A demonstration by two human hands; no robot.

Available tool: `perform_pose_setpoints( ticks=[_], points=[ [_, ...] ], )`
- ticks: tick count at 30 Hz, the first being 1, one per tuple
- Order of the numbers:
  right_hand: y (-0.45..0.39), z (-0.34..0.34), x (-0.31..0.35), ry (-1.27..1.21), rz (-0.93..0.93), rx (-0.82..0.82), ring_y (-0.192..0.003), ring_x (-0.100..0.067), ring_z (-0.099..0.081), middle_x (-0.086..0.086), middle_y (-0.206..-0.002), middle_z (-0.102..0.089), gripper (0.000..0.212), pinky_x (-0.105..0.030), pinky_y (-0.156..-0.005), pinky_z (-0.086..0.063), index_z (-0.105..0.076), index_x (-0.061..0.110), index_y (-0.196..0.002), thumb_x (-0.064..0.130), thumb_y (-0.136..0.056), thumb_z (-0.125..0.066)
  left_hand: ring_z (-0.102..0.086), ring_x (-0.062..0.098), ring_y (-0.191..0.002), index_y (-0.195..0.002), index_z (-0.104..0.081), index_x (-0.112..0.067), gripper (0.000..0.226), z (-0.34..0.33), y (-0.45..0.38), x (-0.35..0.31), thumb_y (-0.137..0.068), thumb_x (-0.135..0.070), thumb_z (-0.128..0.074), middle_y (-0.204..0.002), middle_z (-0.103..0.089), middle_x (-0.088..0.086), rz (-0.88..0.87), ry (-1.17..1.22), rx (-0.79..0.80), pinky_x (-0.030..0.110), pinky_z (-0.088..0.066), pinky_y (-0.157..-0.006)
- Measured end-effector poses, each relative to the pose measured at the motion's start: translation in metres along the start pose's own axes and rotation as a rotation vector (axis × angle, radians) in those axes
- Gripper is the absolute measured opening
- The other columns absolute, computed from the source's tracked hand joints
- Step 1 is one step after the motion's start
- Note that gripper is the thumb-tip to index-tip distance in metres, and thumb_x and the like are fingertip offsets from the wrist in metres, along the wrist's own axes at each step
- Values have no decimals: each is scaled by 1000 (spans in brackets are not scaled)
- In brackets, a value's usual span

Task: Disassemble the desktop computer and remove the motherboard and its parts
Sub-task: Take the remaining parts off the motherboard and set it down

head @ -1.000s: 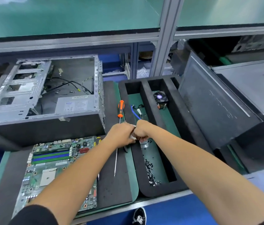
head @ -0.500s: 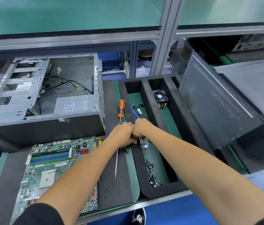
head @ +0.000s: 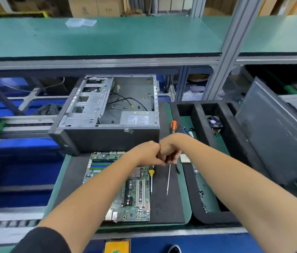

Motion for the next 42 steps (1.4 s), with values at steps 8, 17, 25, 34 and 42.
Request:
perform_pose_setpoints(
  ticks=[8,17,25,34,42],
  points=[
    [-8,-18,110,-63,131,-197,-38,-15,-60,-9,-55,-63,10,-22,-42,-50,-64,-1,-81,7,-87,-63,-58,20,-75,-81,-60,-19,20,7,87,81,-82,-37,-69,-82,-63,0,94,-44,-62,34,-49,-66],
    [-29,-22,130,54,-8,-516,-64,-28,-53,-13,-69,-52,18,-30,-60,-44,-49,2,-67,-1,-85,-53,-61,19,-76,-80,-65,-14,14,9,152,194,-91,-15,-56,-82,-67,2,435,175,-323,30,-48,-67],
    [-48,-22,133,-52,-56,-511,-52,-19,-46,-6,-63,-48,24,-28,-46,-39,-47,6,-70,13,-92,-53,-63,30,-89,-91,-64,-5,14,7,148,233,-90,-17,-59,-92,-68,13,639,232,-387,36,-49,-76],
    [-52,-23,134,125,-121,-328,-74,-19,-50,3,-66,-47,22,-21,-55,-38,-65,8,-109,20,-96,-53,-69,30,-92,-86,-70,-1,15,4,134,240,-91,-7,-57,-87,-66,12,651,381,-187,37,-56,-85],
    [-62,-27,114,-621,-110,-329,-71,-21,-53,-10,-87,-63,24,-28,-57,-40,-51,7,-72,3,-96,-52,-70,22,-63,-84,-61,0,6,-12,137,252,-87,5,-61,-88,-66,17,827,814,-208,37,-61,-73]
  ],
)
Point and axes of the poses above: each hand's wrist, its own y-axis away from the middle knuckle, its own z-axis out of the back of the hand, x = y × z, the point moved 6 cm from there along -y, towards the middle knuckle
